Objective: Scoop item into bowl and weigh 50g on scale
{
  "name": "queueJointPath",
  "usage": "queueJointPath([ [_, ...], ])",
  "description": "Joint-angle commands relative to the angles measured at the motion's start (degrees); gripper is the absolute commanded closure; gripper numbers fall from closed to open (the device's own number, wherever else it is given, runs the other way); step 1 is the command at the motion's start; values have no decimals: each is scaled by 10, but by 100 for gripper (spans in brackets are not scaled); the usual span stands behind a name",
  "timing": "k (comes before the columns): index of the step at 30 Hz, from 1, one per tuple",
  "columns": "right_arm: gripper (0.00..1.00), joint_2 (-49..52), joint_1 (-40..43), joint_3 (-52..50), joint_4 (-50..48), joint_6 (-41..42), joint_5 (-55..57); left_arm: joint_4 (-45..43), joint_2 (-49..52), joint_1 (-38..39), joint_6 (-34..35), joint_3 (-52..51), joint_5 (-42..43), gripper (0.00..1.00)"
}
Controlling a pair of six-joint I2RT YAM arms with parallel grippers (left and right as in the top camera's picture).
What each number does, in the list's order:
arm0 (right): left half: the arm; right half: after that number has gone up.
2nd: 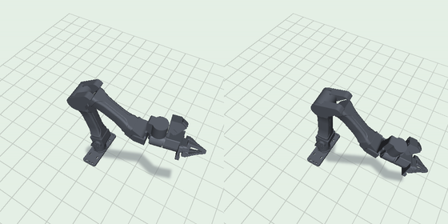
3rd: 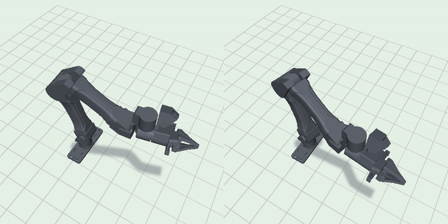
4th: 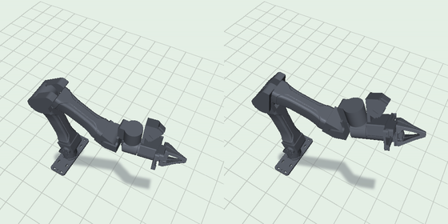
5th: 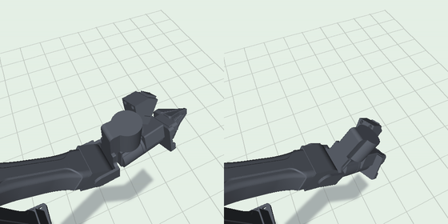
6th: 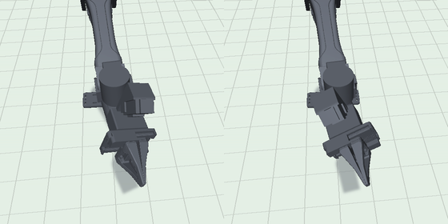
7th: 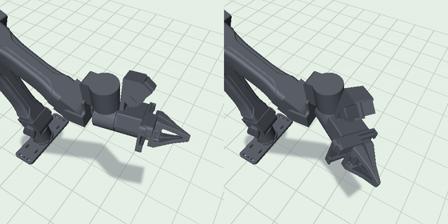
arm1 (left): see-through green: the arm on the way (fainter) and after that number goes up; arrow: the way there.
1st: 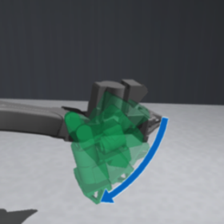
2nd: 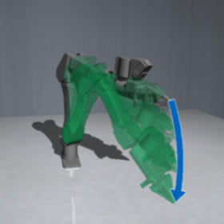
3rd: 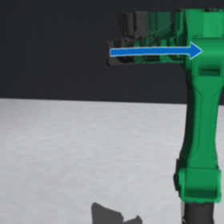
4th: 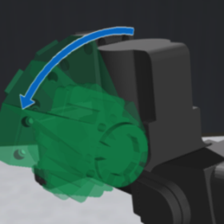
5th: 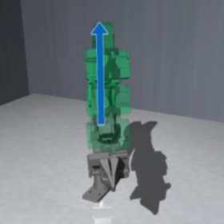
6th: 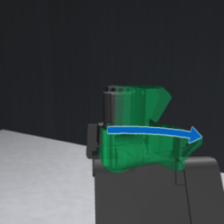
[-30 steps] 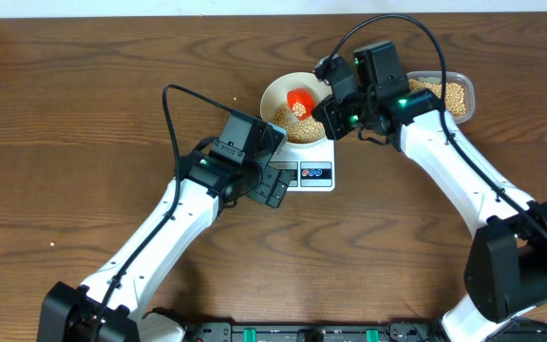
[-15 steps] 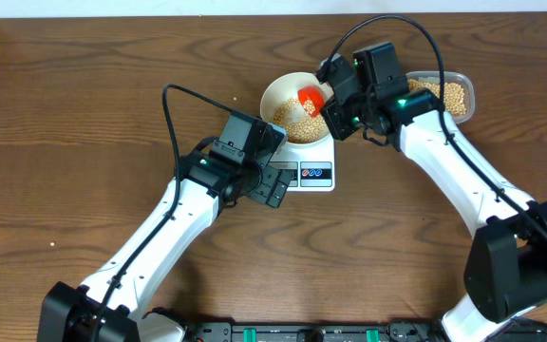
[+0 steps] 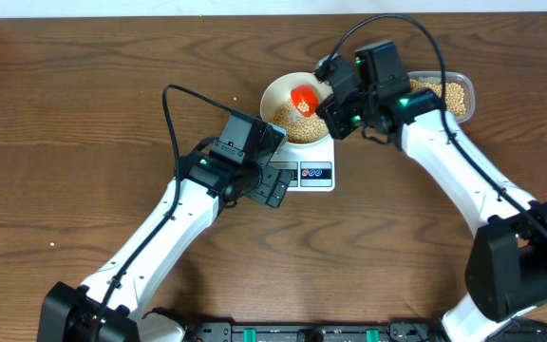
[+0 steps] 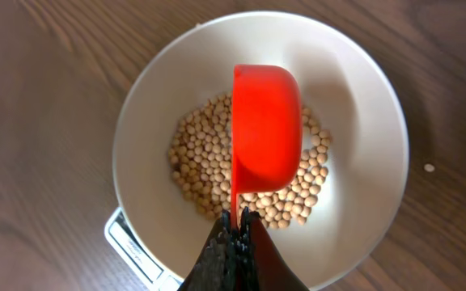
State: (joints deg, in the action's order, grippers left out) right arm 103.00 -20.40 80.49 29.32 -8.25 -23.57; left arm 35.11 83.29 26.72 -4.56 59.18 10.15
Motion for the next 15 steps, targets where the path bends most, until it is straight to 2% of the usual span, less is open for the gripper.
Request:
queueJointPath([
  [1, 99, -18, 28, 2, -7, 35, -88, 0, 6, -1, -4, -1, -6, 7],
  [10, 99, -18, 96, 2, -19, 61, -238, 0, 6, -1, -4, -1, -6, 7],
  [15, 99, -18, 120, 2, -26, 61, -285, 0, 6, -1, -4, -2, -6, 7],
])
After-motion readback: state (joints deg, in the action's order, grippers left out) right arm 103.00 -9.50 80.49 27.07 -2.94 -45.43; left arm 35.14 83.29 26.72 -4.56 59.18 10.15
